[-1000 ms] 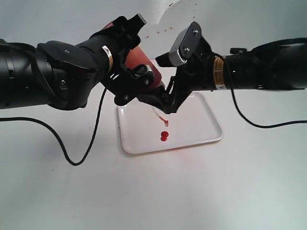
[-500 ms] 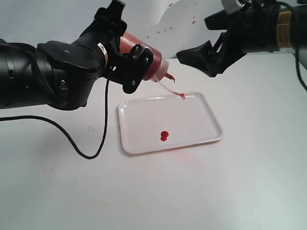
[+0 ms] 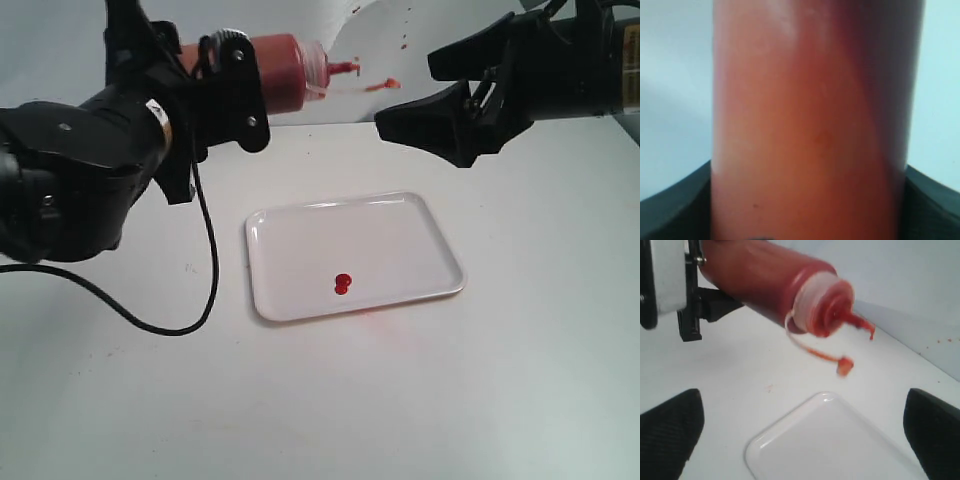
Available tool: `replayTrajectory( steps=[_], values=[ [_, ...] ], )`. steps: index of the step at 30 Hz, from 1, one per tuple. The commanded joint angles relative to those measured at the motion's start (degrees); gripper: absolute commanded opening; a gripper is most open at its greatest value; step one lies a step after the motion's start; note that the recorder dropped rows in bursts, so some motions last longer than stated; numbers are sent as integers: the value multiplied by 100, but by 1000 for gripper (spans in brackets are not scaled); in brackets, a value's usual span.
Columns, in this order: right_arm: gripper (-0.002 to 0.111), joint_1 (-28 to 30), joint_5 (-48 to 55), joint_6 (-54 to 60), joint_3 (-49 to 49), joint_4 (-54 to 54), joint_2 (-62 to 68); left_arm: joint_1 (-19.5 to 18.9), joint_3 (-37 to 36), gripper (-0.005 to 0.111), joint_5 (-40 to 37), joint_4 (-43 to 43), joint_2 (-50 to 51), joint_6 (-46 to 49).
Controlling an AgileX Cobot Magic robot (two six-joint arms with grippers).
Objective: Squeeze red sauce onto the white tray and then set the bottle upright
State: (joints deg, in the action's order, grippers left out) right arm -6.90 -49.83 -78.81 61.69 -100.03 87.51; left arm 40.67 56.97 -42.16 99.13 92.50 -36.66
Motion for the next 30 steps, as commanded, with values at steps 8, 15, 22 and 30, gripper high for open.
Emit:
replayTrajectory(
  steps=[8,15,22,30],
  values=[
    [105,-171,-595,-214,-52,364,214,-4,-951,0,468,82,-1100,-4395],
    [105,-1113,-923,828,-52,2077,1237,-4,-1556,0,630,82,-1579,-6128],
    [105,-1652,-1527,1858,-52,4164,1695,-4,-2095,0,1167,82,-2162,-6685],
    [105,-2302,-1455,2294,-25,4848,1802,-4,-2267,0,1731,82,-2585,-6656]
  ],
)
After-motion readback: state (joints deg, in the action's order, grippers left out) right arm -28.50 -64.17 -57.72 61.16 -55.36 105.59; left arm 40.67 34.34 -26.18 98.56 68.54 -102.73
